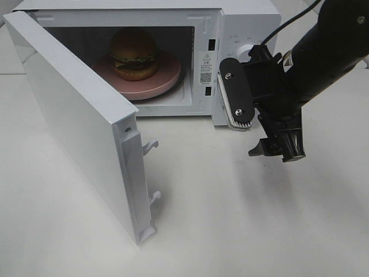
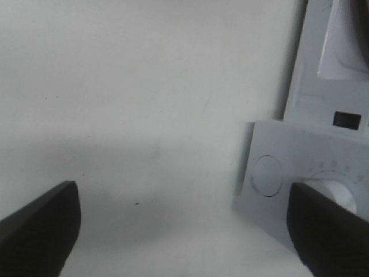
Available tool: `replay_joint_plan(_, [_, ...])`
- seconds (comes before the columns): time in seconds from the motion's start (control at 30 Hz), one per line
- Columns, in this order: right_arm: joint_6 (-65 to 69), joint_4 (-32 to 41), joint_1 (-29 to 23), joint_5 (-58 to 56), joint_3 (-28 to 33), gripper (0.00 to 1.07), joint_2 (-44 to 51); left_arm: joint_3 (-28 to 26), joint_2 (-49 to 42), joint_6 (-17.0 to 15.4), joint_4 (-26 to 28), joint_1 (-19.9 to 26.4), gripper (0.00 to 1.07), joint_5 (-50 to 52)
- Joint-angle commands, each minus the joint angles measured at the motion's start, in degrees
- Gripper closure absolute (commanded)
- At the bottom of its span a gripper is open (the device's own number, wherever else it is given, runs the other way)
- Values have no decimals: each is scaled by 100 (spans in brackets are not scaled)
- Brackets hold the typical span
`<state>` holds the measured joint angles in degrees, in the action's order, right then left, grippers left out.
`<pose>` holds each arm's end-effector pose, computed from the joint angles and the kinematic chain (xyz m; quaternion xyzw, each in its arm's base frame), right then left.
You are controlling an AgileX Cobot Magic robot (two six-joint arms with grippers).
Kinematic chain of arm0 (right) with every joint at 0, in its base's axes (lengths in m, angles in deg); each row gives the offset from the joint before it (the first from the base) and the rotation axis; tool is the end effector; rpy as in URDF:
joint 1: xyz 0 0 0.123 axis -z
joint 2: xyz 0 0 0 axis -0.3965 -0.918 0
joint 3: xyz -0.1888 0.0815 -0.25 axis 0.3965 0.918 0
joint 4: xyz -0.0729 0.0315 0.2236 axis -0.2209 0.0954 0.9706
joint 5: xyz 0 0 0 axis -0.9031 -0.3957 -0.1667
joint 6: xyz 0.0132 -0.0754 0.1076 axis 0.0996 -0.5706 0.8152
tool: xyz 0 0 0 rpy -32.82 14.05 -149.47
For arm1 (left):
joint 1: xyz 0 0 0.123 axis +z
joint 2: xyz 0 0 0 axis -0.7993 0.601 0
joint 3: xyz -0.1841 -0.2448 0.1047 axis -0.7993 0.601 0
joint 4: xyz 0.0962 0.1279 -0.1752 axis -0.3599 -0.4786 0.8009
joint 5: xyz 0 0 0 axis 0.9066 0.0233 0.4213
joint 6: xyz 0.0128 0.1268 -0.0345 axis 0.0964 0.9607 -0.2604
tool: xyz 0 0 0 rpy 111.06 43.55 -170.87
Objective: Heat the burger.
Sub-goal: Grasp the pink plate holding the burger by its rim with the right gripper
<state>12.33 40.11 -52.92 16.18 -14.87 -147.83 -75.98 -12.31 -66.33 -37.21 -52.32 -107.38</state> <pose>0.2892 0.1593 0.2389 -0.7450 0.6041 -0.1180 0.2571 -0.0245 -0.0156 0.2555 0.0284 0.8502 -0.0437 0.5238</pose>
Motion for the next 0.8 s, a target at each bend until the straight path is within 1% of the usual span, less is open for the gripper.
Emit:
replay_joint_plan(0.03, [229,-395,-155,183,-166,14,-34,0,-92,-23,29,17,7,63])
replay_joint_plan(0.07, [332,-602,-206,235,-298,14,-103,0,-92,-23,29,17,7,63])
replay_joint_plan(0.1, [332,-602,-206,235,-298,14,-103,0,-92,-23,29,17,7,63])
replay_joint_plan(0.13, [372,-659,-212,269,-441,15,-212,0,-92,-23,29,17,7,63])
replay_joint_plan(0.3, [367,-705,-269,298,-716,15,-435,0,-92,-23,29,17,7,63])
replay_joint_plan(0.4, [367,-814,-407,321,-1003,17,-722,0,-92,-23,29,17,7,63])
replay_joint_plan(0.8, [367,-957,-670,619,-1702,18,-1364,0,-92,-23,29,17,7,63])
